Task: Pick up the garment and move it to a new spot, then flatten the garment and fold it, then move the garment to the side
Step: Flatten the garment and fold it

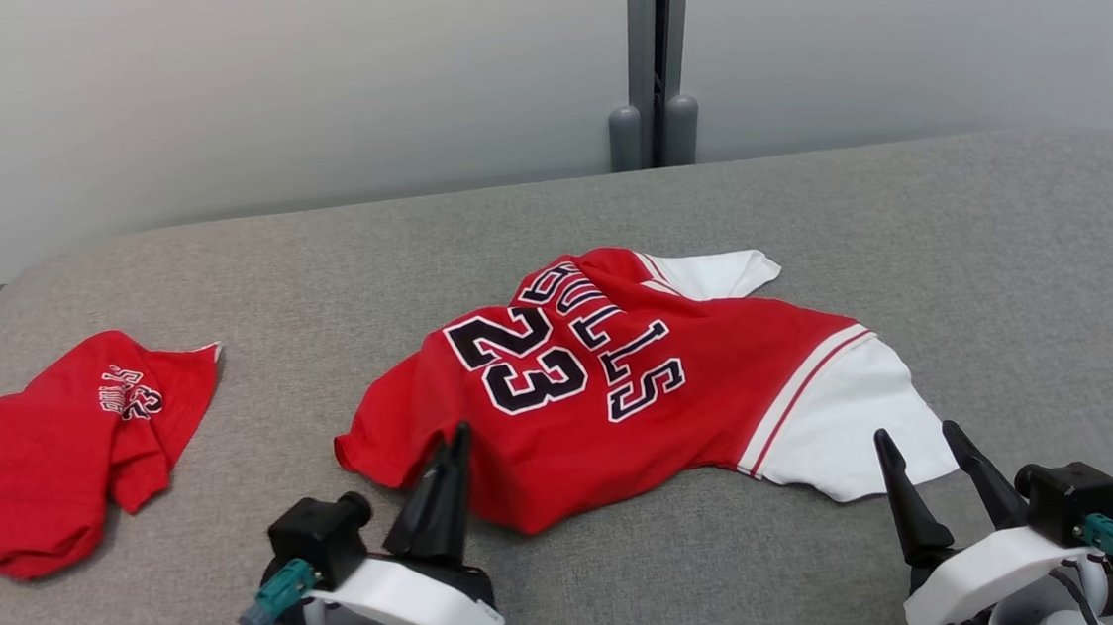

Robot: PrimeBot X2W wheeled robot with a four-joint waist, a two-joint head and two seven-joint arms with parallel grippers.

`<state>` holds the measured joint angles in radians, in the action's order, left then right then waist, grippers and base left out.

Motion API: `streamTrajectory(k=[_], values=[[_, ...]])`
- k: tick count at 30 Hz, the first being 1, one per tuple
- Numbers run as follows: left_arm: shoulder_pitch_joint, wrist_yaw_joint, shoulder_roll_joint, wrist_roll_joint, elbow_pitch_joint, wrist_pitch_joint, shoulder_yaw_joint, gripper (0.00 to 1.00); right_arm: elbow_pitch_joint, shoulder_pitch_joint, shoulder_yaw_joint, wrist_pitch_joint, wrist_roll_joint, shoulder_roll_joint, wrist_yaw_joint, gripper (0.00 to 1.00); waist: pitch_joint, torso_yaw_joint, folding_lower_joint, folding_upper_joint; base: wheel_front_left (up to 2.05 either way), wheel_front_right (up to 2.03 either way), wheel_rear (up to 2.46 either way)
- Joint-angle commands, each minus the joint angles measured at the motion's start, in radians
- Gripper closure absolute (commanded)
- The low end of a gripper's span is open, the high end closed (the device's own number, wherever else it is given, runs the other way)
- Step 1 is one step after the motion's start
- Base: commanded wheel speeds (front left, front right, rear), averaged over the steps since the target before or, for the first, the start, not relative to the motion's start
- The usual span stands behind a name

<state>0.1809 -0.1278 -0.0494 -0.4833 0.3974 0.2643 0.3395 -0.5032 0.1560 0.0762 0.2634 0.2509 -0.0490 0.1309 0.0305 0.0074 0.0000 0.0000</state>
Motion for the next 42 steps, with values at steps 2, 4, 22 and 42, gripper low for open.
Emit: streamTrajectory(k=[2, 4, 22, 42], values=[[0.018, -0.002, -0.005, -0.018, -0.03, 0.0, 0.045, 1.0, -0.001, -0.007, 0.001, 0.002, 0.015, -0.005, 0.0, 0.0, -0.031, 0.031, 0.0, 0.0, 0.0, 0.0, 0.0], [0.024, -0.002, -0.004, -0.013, -0.052, 0.0, 0.092, 1.0, -0.001, -0.013, 0.003, 0.002, 0.022, -0.004, 0.0, 0.0, -0.042, 0.042, 0.0, 0.0, 0.0, 0.0, 0.0], [0.131, 0.019, -0.026, 0.032, 0.039, 0.0, 0.006, 1.0, -0.007, 0.013, 0.03, 0.002, 0.005, -0.005, 0.0, 0.0, 0.005, 0.019, 0.0, 0.0, 0.0, 0.0, 0.0], [0.352, 0.071, -0.084, 0.121, 0.447, 0.0, -0.237, 0.0, 0.023, 0.098, 0.043, 0.002, -0.028, -0.004, 0.0, 0.0, 0.181, -0.1, 0.0, 0.0, 0.0, 0.0, 0.0]])
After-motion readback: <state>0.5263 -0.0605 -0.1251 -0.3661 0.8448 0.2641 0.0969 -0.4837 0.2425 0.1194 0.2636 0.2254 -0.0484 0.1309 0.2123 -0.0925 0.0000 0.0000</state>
